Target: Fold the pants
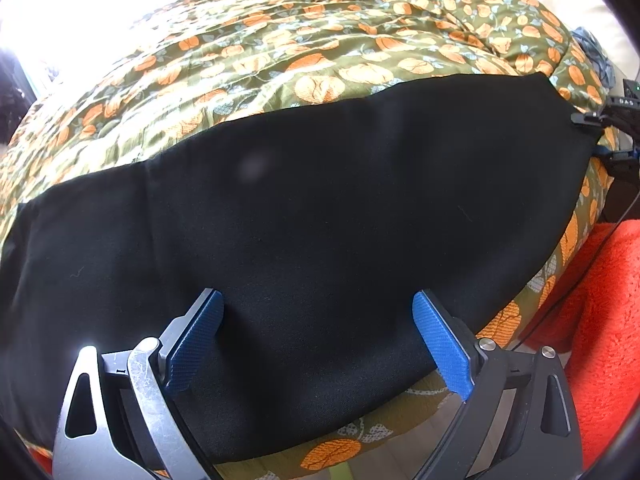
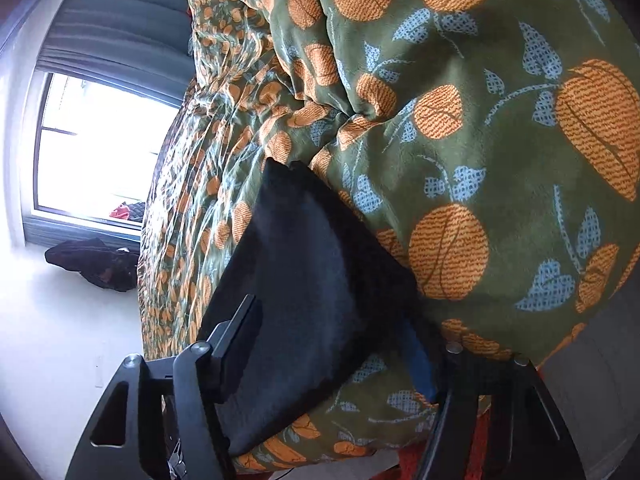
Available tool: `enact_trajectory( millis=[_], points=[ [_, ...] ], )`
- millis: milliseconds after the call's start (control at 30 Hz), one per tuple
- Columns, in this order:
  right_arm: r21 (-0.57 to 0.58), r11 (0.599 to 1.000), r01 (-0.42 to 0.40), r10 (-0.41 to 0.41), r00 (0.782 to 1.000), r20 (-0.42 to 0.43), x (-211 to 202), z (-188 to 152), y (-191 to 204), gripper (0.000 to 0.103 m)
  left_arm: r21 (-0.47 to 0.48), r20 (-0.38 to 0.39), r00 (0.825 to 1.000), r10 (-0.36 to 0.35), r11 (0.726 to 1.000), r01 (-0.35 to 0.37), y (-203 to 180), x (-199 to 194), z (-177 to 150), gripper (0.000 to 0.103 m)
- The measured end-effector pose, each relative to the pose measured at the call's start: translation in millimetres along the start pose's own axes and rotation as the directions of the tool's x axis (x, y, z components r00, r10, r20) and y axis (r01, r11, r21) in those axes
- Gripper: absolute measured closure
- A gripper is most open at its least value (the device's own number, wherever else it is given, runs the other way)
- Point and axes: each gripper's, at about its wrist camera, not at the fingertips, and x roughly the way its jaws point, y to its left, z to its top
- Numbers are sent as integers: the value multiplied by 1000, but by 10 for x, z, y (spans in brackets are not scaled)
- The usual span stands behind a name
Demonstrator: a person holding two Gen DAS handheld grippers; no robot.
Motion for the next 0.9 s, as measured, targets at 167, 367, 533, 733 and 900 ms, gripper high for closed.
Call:
enact_trajectory(
  millis=[167, 367, 533, 733, 900],
  points=[
    [-65, 997, -47, 49, 998, 31, -217, -79, 96, 93, 28, 24, 999, 27, 999, -27, -47, 36, -44, 3],
    [-208, 968, -138, 157, 985, 75, -712, -259, 785, 93, 11, -30, 997, -65, 998, 66, 85, 18, 75, 2],
    [-372, 897, -240, 280, 958, 57, -999, -589, 1778, 93, -227, 25, 973, -230, 946, 230, 967, -434, 224, 5],
    [-551, 739, -387, 413, 907, -83, -784, -1463, 3097, 93, -401, 163, 976, -143, 894, 198, 2117, -1115, -68, 5],
    [-669, 620, -411, 352, 907, -231, 146, -2646, 3717, 93, -535, 201, 978, -54, 831, 156, 2777, -1328, -533, 5]
  ],
)
